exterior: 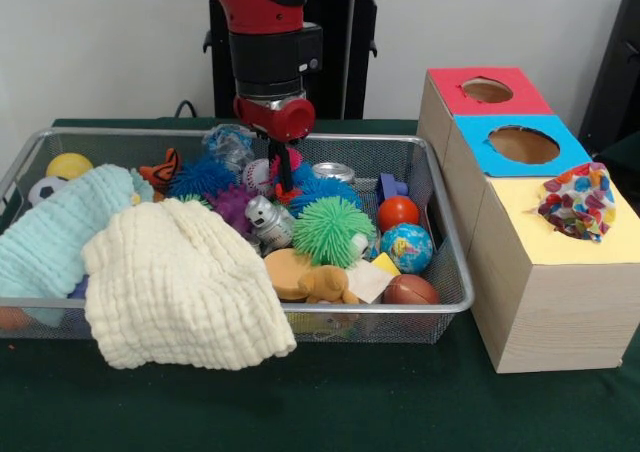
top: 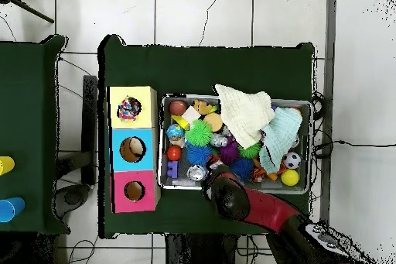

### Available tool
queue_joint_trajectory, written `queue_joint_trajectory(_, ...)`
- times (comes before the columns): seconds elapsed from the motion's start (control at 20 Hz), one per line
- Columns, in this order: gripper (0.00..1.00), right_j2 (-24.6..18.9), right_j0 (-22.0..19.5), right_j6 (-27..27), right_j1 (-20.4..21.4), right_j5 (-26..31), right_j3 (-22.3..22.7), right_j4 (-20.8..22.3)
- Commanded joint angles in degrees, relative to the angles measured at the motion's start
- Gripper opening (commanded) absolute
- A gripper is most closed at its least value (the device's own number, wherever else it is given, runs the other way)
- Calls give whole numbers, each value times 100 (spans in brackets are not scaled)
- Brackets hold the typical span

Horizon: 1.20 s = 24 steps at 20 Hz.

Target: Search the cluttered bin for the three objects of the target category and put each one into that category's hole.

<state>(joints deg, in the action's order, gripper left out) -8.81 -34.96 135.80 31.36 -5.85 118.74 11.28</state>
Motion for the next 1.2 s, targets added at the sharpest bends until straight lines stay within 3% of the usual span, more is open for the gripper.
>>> queue_joint_trajectory(0.05,0,550,672,109,94,1094,-294,-86)
queue_joint_trajectory(0.35,0,516,636,76,36,1179,-441,-23)
queue_joint_trajectory(0.8,0,217,255,-319,1182,2345,-277,16)
queue_joint_trajectory(1.2,0,298,128,-506,1408,2655,-529,365)
